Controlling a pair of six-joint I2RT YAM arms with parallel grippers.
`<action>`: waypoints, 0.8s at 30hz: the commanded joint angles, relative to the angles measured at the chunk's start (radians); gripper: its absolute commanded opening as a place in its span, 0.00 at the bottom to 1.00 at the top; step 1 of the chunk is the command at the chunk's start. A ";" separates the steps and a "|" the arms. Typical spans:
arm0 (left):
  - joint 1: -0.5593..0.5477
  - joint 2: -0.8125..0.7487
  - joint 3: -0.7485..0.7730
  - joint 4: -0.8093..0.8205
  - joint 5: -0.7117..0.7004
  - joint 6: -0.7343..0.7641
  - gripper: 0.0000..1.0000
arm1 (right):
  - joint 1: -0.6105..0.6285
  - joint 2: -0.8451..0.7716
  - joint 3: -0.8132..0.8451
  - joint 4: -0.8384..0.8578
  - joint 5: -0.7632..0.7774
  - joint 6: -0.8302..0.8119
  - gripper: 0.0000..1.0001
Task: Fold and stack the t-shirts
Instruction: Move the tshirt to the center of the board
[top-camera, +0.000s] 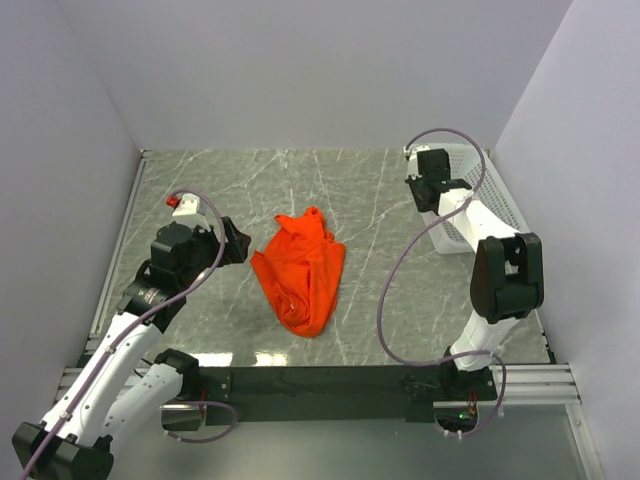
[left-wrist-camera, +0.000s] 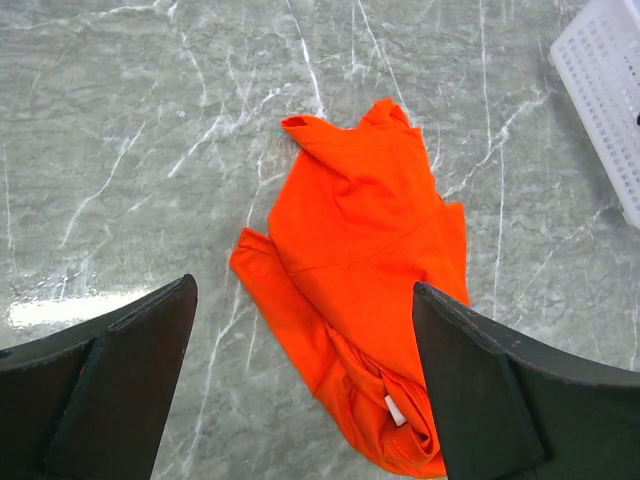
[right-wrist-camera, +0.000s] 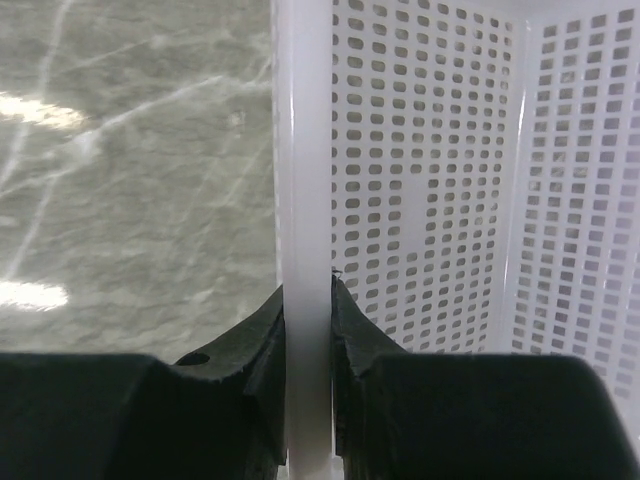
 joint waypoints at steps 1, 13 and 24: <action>-0.002 -0.014 -0.004 0.044 0.021 0.021 0.95 | -0.033 0.057 0.087 0.034 0.011 -0.102 0.06; -0.002 0.025 -0.015 0.081 0.155 0.025 0.96 | -0.049 0.182 0.250 0.024 0.039 -0.123 0.67; -0.004 0.163 -0.068 0.167 0.355 -0.203 0.93 | -0.035 -0.317 0.008 -0.090 -0.524 -0.232 0.80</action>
